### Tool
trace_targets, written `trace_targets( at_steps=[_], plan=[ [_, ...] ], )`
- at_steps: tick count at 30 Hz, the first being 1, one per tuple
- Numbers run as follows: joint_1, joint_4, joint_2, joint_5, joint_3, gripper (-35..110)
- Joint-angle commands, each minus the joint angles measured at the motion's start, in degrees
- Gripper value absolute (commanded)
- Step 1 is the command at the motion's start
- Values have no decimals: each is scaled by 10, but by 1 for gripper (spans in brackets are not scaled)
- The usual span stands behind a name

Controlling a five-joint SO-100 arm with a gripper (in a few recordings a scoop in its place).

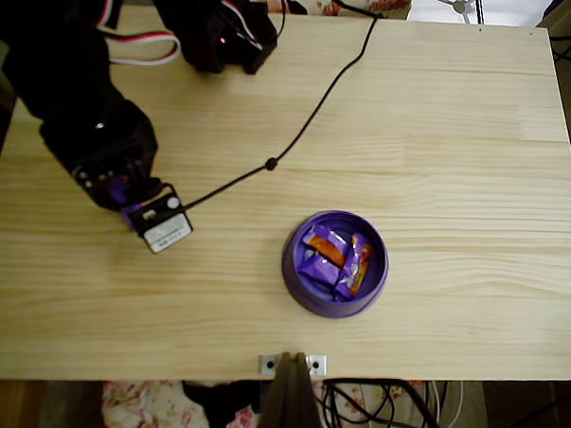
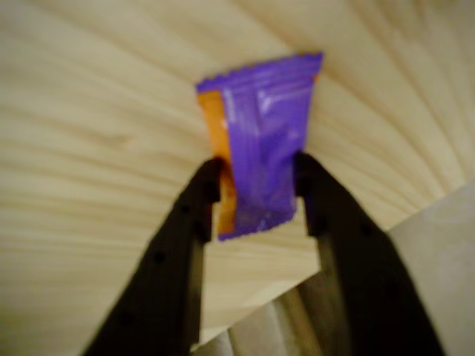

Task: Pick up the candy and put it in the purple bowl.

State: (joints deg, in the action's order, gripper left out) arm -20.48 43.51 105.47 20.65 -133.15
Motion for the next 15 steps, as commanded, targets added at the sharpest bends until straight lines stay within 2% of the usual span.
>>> trace_targets(
  at_steps=[1,7,15],
  plan=[
    [-16,-29,5,5,-12,15],
    [-23,-36,-12,13,-9,14],
    [-44,26,-17,8,30,15]
  ],
)
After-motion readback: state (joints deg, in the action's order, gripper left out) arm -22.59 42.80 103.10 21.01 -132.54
